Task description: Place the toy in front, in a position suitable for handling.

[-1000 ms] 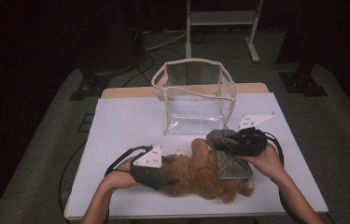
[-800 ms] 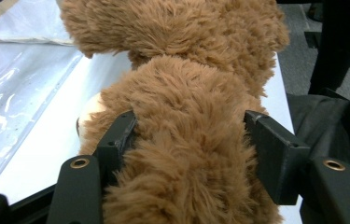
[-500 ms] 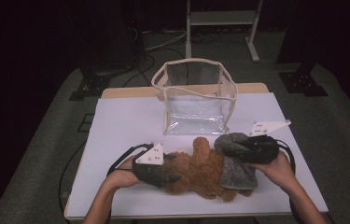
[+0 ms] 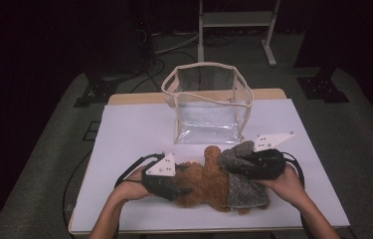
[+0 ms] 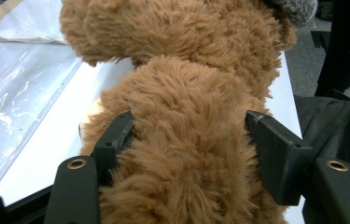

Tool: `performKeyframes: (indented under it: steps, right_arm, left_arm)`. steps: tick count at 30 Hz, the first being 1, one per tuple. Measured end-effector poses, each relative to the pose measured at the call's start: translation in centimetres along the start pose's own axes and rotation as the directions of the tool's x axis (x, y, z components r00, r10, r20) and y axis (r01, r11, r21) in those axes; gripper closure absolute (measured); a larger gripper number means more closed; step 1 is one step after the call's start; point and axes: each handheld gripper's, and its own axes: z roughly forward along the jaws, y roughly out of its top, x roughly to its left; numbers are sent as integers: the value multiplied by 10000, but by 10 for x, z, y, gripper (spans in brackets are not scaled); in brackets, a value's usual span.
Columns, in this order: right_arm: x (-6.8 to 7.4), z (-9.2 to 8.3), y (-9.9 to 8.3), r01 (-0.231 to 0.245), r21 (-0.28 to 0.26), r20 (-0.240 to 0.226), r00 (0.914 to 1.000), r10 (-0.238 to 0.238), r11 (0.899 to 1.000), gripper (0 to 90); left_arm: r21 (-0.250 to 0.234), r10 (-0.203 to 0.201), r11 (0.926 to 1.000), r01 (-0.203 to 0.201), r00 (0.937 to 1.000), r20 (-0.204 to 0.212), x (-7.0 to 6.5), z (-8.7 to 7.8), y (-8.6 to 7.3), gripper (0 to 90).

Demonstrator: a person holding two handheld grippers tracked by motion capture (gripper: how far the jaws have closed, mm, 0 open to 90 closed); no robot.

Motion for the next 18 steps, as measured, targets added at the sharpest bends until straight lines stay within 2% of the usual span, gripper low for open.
performKeyframes:
  steps: [1, 3, 4, 5, 6, 9, 12, 14, 15, 16, 18]
  right_arm:
    - [4, 8, 5, 174, 51, -90, 9998, -173, 9998, 662]
    - [6, 12, 7, 209, 84, -174, 9996, -208, 9997, 663]
    - [13, 23, 11, 417, 164, -471, 9981, -409, 9990, 664]
    - [13, 23, 11, 417, 164, -471, 9981, -409, 9990, 664]
    - [19, 31, 14, 637, 274, -631, 9961, -619, 9976, 664]
    - [20, 34, 17, 789, 357, -582, 9954, -767, 9962, 663]
    - [14, 33, 18, 782, 457, -355, 9964, -766, 9959, 663]
    - [1, 26, 13, 425, 316, -96, 9991, -422, 9986, 664]
    - [1, 26, 13, 425, 316, -96, 9991, -422, 9986, 664]
    - [-7, 19, 6, 119, 136, -17, 9999, -118, 9998, 663]
    - [-10, 14, 3, -12, 65, 55, 10000, 11, 10000, 664]
  left_arm:
    - [17, 25, 10000, -25, 10000, -3, 0, 0, 0, 363]
    - [22, 41, 10000, -41, 10000, -9, -1, 0, 0, 363]
    - [28, 51, 10000, -51, 10000, 3, 0, 0, 0, 362]
    - [28, 51, 10000, -51, 10000, 3, 0, 0, 0, 362]
    - [63, 68, 10000, -68, 10000, 27, -1, 0, -1, 362]
    - [76, 49, 10000, -49, 10000, 8, -1, -1, -1, 363]
    - [37, 18, 10000, -18, 10000, -60, 0, 0, -1, 363]
    - [-18, -41, 10000, 41, 10000, -80, 0, 0, -1, 363]
    - [-18, -41, 10000, 41, 10000, -80, 0, 0, -1, 363]
    - [-21, -22, 10000, 22, 10000, -80, 0, 0, -1, 364]
    - [-59, -57, 10000, 56, 10000, -75, 0, 0, -1, 364]
